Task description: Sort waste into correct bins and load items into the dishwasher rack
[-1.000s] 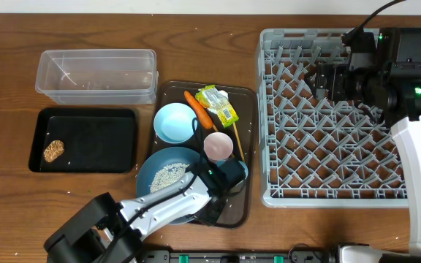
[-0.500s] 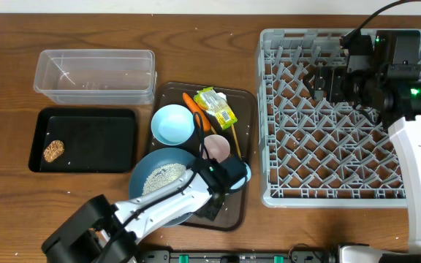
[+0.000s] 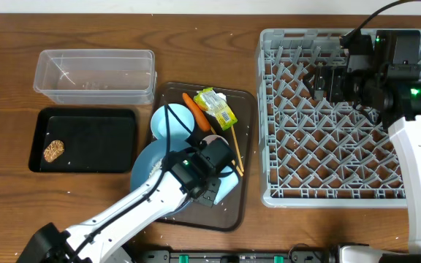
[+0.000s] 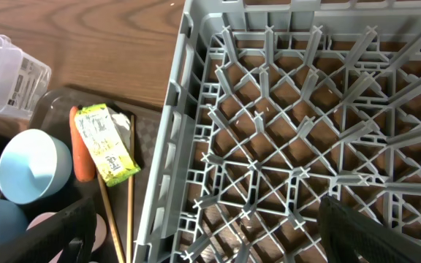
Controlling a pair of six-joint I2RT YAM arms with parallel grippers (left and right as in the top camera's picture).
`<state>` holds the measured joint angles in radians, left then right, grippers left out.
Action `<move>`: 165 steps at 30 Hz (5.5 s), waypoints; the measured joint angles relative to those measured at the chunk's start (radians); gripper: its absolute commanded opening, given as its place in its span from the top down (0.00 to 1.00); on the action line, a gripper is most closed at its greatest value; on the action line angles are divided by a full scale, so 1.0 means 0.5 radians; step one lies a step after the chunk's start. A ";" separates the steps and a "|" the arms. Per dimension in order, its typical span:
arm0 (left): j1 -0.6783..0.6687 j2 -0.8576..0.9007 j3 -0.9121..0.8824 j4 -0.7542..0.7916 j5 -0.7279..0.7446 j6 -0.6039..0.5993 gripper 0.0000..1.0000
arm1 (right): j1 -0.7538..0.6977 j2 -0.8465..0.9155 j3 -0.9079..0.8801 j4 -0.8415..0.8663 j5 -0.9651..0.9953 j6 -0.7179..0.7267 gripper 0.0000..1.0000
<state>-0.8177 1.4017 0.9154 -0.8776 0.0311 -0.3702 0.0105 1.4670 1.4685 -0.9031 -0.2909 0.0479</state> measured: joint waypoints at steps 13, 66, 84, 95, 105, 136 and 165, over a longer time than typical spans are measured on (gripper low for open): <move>0.246 -0.217 0.302 -0.120 -0.027 0.001 0.94 | 0.000 0.000 0.000 0.006 -0.001 0.000 0.09; 2.319 -0.258 0.295 0.829 1.133 0.279 0.94 | 0.000 0.000 -0.005 -0.003 0.046 0.000 0.08; 2.703 -0.256 0.209 0.883 1.822 0.407 0.94 | 0.000 0.000 -0.008 -0.003 0.046 0.000 0.08; 2.917 -0.227 -0.006 1.184 2.196 0.430 0.94 | 0.000 0.000 -0.008 -0.003 0.047 0.000 0.07; 2.918 0.019 -0.039 1.395 2.542 0.436 0.94 | 0.000 0.000 -0.008 -0.012 0.053 0.000 0.08; 3.084 0.085 -0.047 1.080 3.014 0.483 0.94 | 0.000 0.000 -0.009 -0.037 0.053 0.000 0.07; 1.832 -1.041 -0.050 0.171 1.504 0.422 0.94 | 0.000 0.000 -0.013 -0.016 0.060 0.000 0.07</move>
<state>0.0982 0.8810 0.8902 -0.7921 0.7830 -0.1593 0.0105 1.4670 1.4620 -0.9112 -0.2611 0.0479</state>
